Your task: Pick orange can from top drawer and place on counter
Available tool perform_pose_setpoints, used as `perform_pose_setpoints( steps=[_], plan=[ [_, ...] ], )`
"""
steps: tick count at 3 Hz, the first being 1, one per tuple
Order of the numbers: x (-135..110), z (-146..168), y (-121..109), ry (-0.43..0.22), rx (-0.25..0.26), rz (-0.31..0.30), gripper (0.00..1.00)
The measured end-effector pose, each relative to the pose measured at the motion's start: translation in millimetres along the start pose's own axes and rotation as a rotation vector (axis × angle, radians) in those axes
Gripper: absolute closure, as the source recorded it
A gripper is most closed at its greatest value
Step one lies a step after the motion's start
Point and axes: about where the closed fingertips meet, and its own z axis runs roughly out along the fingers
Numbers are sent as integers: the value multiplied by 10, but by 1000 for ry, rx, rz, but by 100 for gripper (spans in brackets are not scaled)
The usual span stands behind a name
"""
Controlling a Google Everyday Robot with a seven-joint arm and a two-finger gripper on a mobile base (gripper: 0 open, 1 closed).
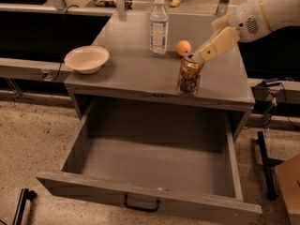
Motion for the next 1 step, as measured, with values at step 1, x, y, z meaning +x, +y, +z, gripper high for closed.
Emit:
perform_pose_setpoints(
  steps=[1],
  plan=[
    [50, -314, -83, -26, -30, -38, 0]
  ],
)
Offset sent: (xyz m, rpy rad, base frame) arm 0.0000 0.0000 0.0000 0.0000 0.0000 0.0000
